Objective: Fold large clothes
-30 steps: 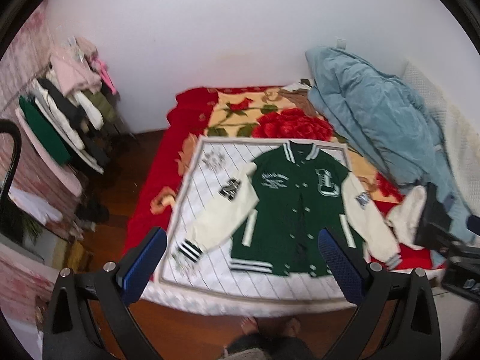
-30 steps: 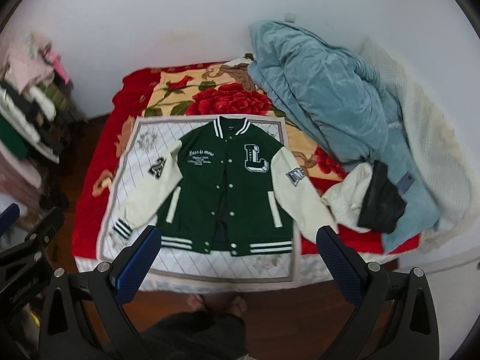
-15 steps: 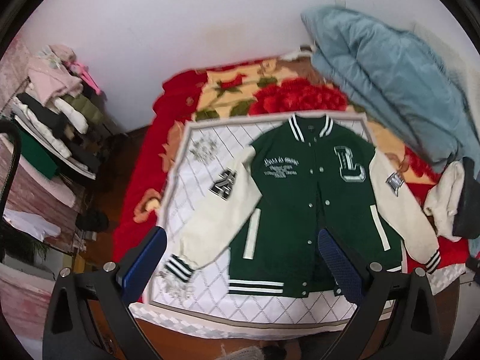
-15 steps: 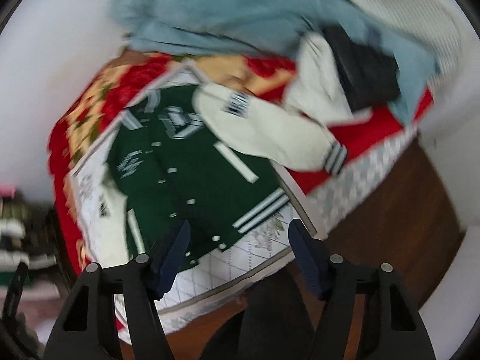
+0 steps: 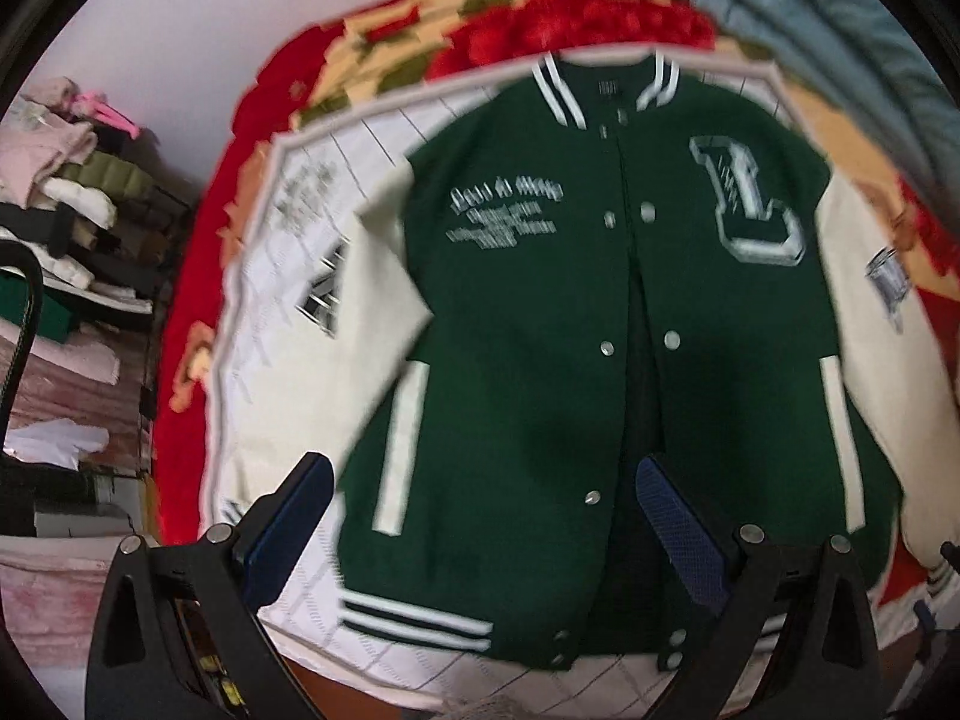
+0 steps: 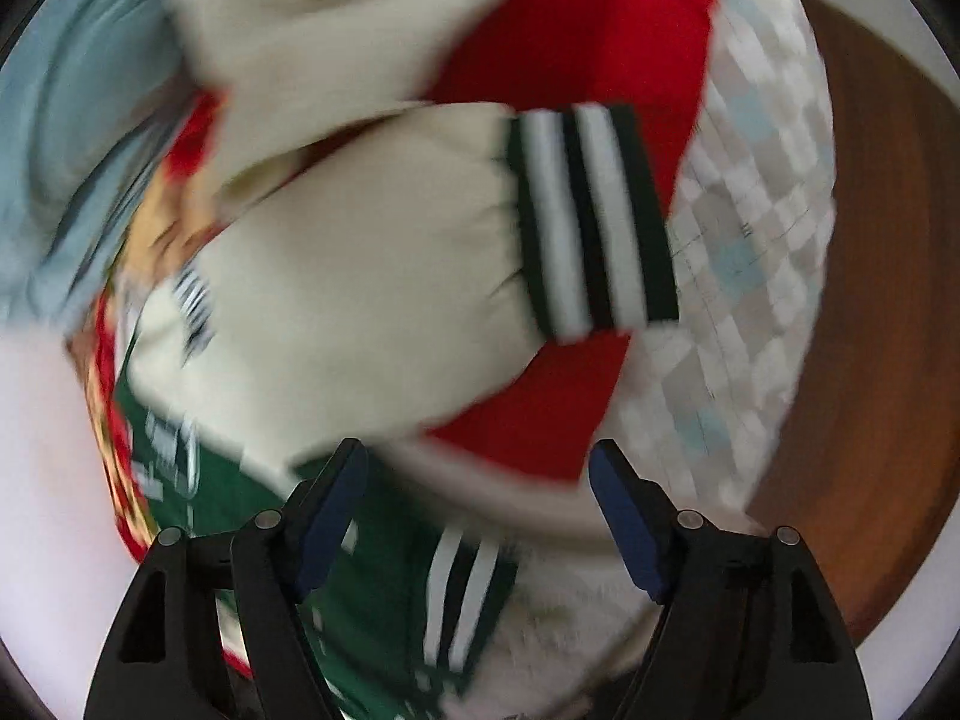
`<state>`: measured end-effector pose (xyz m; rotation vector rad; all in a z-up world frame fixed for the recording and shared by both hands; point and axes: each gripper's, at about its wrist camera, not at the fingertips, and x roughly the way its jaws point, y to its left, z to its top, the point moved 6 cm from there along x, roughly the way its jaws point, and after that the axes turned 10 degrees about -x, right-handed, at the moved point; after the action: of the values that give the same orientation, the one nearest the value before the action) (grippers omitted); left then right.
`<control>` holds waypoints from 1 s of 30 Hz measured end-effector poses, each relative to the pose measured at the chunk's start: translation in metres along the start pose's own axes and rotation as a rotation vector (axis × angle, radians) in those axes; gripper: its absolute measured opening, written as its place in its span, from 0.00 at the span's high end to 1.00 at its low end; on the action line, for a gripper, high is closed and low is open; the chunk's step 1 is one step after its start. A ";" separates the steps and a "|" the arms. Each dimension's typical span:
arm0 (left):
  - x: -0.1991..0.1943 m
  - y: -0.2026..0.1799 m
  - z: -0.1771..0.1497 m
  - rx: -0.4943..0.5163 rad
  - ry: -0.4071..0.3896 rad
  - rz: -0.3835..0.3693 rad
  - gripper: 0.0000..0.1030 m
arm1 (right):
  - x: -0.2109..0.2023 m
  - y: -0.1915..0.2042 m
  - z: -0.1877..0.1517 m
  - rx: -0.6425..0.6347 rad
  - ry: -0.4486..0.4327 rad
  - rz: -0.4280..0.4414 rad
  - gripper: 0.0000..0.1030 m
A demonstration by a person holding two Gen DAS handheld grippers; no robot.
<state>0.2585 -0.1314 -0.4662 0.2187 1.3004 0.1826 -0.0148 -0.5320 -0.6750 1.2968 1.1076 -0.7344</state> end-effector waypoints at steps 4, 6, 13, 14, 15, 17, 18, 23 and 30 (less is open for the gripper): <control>0.044 -0.027 0.000 0.011 0.048 -0.005 0.00 | 0.043 -0.019 0.030 0.173 -0.077 0.095 0.25; 0.061 -0.041 0.001 0.028 0.050 -0.019 0.00 | 0.033 -0.019 0.038 0.235 -0.215 0.089 0.49; 0.095 -0.068 0.010 0.062 0.035 -0.056 0.00 | 0.043 0.022 0.049 0.117 -0.326 0.100 0.54; 0.099 -0.070 0.010 0.059 0.038 -0.060 0.00 | 0.058 0.024 0.054 0.129 -0.294 0.133 0.52; 0.103 -0.070 0.012 0.054 0.042 -0.064 0.00 | 0.066 0.028 0.056 0.141 -0.284 0.152 0.52; 0.106 -0.069 0.015 0.047 0.042 -0.072 0.00 | 0.064 0.042 0.062 0.143 -0.334 0.117 0.85; 0.106 -0.067 0.017 0.045 0.037 -0.075 0.00 | 0.057 0.055 0.060 0.131 -0.359 0.122 0.88; 0.105 -0.048 0.033 0.014 0.010 -0.085 0.00 | 0.008 0.149 0.033 -0.004 -0.450 0.141 0.92; 0.109 0.005 0.064 -0.086 -0.007 -0.077 0.00 | -0.012 0.343 -0.003 -0.354 -0.497 0.186 0.92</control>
<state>0.3482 -0.1021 -0.5505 0.0959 1.2890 0.1720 0.2937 -0.4711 -0.5379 0.8389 0.6649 -0.6395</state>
